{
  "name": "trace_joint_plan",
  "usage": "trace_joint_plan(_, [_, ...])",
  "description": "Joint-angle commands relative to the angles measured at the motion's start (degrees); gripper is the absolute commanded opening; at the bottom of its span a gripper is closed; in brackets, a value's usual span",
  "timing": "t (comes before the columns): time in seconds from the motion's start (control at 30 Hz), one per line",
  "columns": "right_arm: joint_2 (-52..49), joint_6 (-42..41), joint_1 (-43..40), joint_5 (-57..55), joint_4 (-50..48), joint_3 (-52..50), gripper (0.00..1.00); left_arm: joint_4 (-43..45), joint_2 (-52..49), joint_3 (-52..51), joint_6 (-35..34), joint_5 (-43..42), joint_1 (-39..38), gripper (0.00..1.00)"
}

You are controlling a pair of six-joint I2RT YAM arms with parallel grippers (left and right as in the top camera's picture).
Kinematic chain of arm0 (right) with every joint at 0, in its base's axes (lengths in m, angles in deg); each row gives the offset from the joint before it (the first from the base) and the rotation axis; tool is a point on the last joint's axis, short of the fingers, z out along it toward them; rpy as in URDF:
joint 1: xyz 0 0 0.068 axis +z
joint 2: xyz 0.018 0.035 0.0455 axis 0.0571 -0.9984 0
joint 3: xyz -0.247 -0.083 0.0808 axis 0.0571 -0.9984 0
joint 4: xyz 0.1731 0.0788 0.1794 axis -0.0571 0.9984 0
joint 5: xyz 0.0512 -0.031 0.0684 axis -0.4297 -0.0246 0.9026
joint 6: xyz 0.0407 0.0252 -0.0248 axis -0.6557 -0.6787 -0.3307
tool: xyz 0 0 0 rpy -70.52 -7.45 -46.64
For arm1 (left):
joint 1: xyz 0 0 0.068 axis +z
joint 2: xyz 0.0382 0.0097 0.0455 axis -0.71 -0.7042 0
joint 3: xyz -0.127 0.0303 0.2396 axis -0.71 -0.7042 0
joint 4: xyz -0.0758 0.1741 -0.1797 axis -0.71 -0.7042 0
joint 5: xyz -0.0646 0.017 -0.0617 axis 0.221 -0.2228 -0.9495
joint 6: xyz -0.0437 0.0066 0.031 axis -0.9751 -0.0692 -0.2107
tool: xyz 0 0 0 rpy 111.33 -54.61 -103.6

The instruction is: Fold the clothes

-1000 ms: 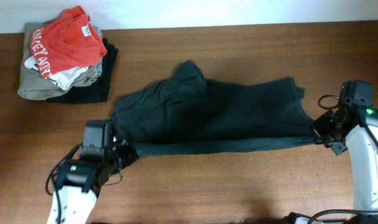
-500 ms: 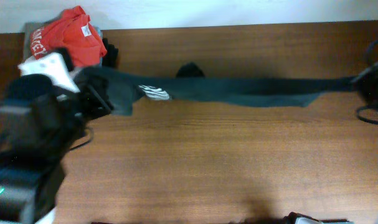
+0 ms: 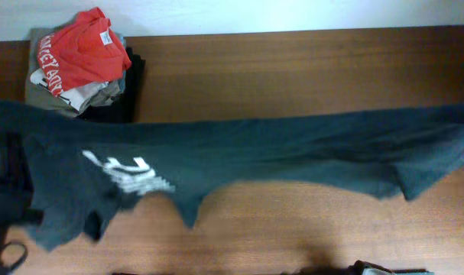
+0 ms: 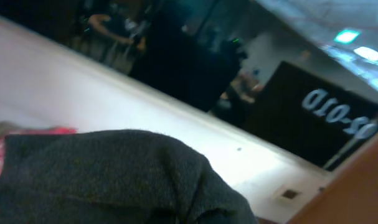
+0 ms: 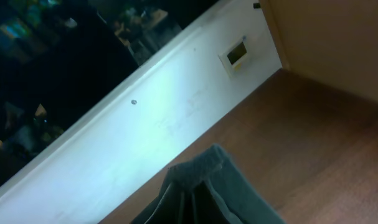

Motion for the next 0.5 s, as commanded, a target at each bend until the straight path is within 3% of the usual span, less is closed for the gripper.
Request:
trace_joint_plan(0.0, [-8.4, 0.1, -0.2, -0.4, -0.8, -0.4, 0.04, -0.2, -9.7, -2.3, 1.2, 3.8, 0.0, 0.01])
trace_joint_plan(0.23, [-25.8, 0.1, -0.1, 0.4, -5.0, -0.4, 0.04, 11.3, -32.2, -2.3, 4.4, 3.5, 0.1, 0.01])
trace_joint_plan(0.4, [-34.2, 0.6, 1.8, 7.3, -20.3, -0.4, 0.04, 31.4, -45.3, -1.5, 4.8, 1.8, 1.1, 0.01])
trace_joint_plan(0.47, [-33.8, 0.5, 1.6, 11.4, -25.9, 0.1, 0.04, 35.5, -46.3, 0.7, 7.3, 1.9, 1.3, 0.00])
